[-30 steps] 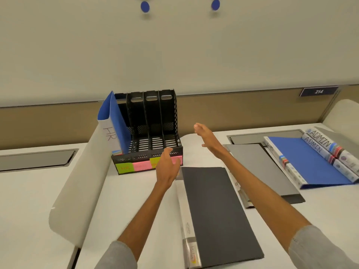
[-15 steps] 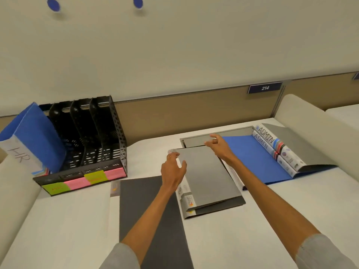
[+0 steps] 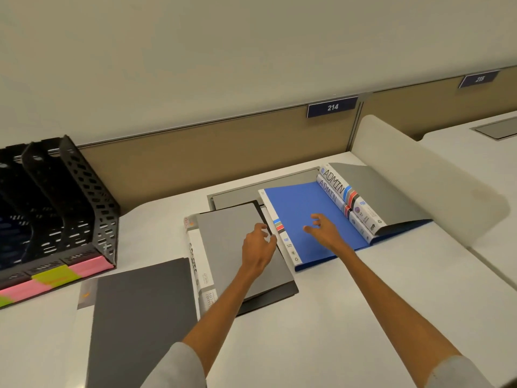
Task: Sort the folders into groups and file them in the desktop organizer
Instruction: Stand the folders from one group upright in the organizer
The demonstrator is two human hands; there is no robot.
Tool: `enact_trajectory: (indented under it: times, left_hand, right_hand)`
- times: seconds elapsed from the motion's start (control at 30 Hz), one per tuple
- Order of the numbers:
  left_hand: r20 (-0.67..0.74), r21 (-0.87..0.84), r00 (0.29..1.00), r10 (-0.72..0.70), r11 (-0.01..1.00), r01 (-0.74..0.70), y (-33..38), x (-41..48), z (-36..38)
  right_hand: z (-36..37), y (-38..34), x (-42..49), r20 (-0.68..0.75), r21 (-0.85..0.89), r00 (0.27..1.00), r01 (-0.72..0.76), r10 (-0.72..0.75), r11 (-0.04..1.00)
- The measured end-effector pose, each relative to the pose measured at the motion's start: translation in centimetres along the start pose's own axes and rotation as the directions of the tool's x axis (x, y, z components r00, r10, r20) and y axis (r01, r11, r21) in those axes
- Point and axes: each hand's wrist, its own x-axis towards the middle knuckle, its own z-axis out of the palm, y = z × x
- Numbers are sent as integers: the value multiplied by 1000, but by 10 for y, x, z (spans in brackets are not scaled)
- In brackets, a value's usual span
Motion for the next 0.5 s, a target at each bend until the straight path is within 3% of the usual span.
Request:
enact_trajectory:
  times: [0.2,0.27,0.5]
  left_hand:
    - [160,138,981,-111,986,90,8,5,55]
    - [199,86,969,-147,987,132,11,5,70]
    - [120,-144,960,-253,952,269,12,12,78]
  right_hand:
    - [-6,51,7,-4,-219,996,-86,87,972]
    - [-6,61,6,3,-278,997,-72,76,958]
    - [-4,70,8,-5,-297,999,-53,54,953]
